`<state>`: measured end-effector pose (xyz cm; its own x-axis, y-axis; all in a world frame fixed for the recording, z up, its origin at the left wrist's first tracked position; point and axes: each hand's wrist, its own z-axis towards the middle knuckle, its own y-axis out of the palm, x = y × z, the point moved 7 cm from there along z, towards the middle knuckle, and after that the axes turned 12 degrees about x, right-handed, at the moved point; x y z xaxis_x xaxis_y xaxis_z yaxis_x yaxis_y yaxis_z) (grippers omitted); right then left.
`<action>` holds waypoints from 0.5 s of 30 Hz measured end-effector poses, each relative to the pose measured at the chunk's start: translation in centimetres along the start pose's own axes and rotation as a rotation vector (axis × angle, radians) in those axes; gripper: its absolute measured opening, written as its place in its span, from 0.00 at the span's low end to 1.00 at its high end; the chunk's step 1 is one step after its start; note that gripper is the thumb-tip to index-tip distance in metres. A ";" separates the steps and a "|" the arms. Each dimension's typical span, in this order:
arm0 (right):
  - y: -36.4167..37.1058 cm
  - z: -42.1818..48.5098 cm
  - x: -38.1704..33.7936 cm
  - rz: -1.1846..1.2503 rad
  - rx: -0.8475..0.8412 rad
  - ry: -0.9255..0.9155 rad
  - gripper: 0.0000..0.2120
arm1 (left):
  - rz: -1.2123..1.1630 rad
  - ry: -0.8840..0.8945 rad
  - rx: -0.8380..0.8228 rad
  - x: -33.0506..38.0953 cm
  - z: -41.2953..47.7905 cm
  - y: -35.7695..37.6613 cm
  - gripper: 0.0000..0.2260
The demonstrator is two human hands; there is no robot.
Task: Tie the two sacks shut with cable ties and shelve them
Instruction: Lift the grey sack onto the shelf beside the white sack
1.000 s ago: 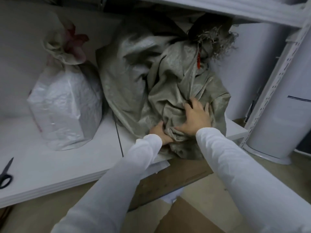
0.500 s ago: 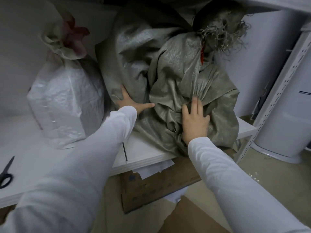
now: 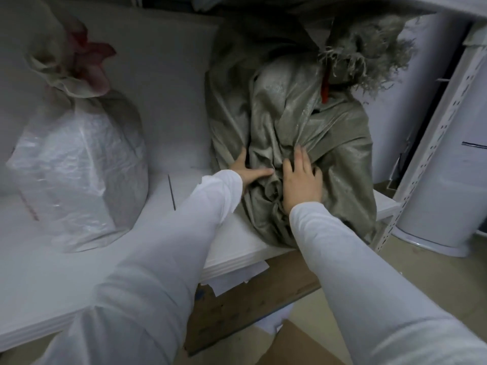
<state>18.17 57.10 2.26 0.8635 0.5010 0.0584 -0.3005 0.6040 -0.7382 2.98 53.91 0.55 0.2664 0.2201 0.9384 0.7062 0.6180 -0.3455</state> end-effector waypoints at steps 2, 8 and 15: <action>0.0 1.0 0.0 0.019 -0.106 0.019 0.33 | 0.036 0.054 0.000 0.0 -1.3 0.2 0.62; -3.8 -2.0 -1.4 0.179 -0.087 0.118 0.42 | 0.294 0.143 0.072 0.1 -4.1 -5.8 0.38; -9.2 -5.2 -9.8 0.341 -0.043 0.052 0.42 | 0.510 0.184 0.190 -1.2 -9.4 -14.5 0.38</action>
<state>14.58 43.45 4.99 0.7363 0.6362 -0.2303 -0.5588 0.3798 -0.7372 -1.37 37.61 4.32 0.6641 0.4013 0.6308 0.3332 0.5964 -0.7303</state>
